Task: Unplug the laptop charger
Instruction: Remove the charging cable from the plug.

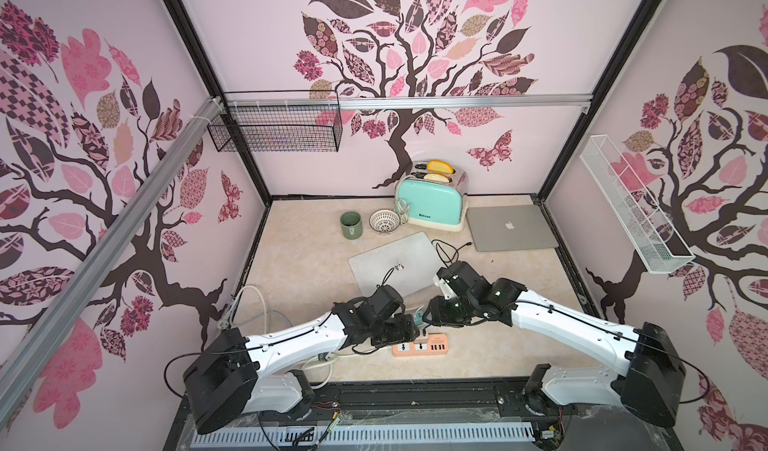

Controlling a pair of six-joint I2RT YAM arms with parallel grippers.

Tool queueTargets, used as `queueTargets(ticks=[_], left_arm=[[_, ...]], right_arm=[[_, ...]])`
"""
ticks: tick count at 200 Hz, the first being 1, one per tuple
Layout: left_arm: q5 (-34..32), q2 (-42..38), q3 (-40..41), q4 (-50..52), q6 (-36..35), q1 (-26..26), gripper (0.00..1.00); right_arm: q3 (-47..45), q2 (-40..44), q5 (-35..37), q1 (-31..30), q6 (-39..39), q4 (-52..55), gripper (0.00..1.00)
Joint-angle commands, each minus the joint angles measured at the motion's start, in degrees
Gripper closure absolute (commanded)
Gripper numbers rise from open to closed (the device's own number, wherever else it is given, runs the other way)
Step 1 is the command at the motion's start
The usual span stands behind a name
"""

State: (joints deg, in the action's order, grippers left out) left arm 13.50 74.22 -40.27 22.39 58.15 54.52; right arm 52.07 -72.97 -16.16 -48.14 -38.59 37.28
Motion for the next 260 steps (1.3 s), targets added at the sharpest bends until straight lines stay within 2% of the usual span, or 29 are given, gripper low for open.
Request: queueTargets(ticks=[1,67,178,260], left_arm=[[-1.27,1.12,0.16,-0.42,-0.82,0.23,0.26],[-2.24,1.88,0.21,0.98,-1.33,0.23,0.28],[-3.45,2.21,0.97,4.28,-3.2,0.5,0.29],[-2.86,2.55,1.37,5.19,-4.87,0.5,0.29]], right_arm=[[1.51,-0.09,1.47,-0.62,-0.59,0.28,0.56],[1.82,1.82,2.6,-0.73,-1.34,1.2,0.78],[9.7,4.42,6.93,-0.82,-4.98,5.79,1.0],[14.03,5.45,13.18,-0.81,-6.34,11.93,1.0]])
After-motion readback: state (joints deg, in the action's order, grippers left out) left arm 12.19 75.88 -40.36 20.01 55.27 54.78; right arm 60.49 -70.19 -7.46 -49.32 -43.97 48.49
